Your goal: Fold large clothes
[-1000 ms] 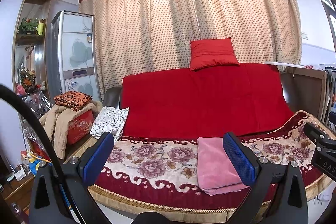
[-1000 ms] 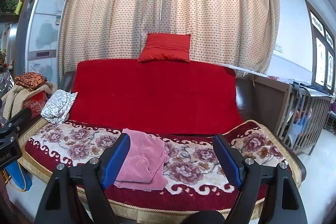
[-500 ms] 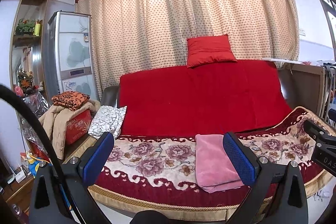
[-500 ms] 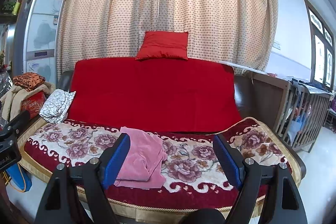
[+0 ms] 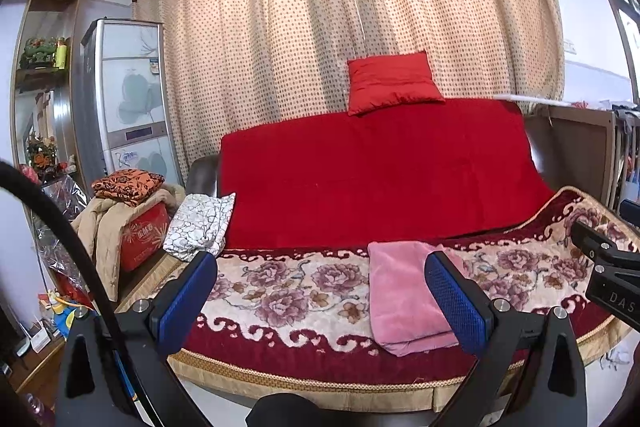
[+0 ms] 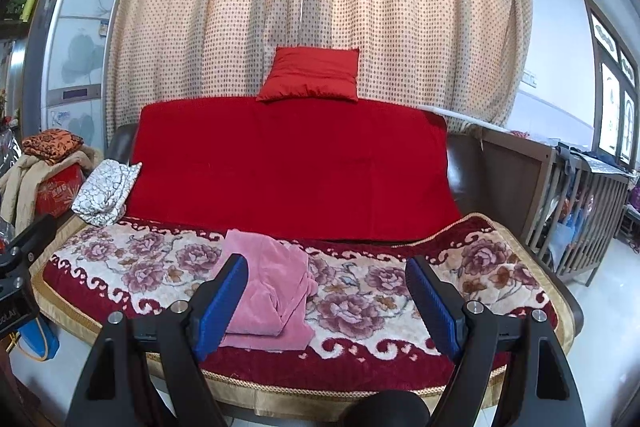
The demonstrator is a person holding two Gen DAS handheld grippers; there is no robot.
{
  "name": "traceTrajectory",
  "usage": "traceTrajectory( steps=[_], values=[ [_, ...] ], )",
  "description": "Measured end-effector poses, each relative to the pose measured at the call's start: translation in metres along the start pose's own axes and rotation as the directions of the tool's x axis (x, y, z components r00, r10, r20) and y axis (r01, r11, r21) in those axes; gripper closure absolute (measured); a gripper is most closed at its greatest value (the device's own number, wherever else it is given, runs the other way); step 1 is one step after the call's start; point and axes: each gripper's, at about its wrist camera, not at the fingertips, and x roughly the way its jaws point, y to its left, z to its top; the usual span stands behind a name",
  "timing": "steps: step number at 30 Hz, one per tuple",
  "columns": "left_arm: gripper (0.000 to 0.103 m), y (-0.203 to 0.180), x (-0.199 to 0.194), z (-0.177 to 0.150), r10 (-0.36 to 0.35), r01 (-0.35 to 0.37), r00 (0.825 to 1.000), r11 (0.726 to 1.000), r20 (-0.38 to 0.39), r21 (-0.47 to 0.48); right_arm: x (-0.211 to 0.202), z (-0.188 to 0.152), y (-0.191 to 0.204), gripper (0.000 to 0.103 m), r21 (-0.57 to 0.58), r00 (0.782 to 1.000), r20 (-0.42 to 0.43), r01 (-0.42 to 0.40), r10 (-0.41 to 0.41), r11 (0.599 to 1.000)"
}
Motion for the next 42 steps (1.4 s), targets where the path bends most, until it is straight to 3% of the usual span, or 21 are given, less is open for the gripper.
traceTrajectory(
  steps=[12, 30, 42],
  values=[
    [0.000, -0.014, 0.034, -0.026, -0.005, 0.011, 0.993, 0.999, -0.120, 0.051, 0.040, -0.024, 0.012, 0.019, -0.017, 0.992, -0.127, -0.032, 0.029, 0.999],
    [0.000, -0.032, 0.053, -0.038, -0.020, 0.042, 0.979, 0.994, -0.204, 0.100, 0.065, -0.039, 0.013, 0.019, -0.014, 0.979, -0.200, -0.036, 0.032, 0.999],
    [0.000, -0.028, 0.060, -0.042, -0.017, 0.036, 0.973, 0.996, -0.230, 0.081, 0.069, -0.044, 0.013, 0.019, -0.021, 0.975, -0.220, -0.027, 0.022, 0.999]
  ],
)
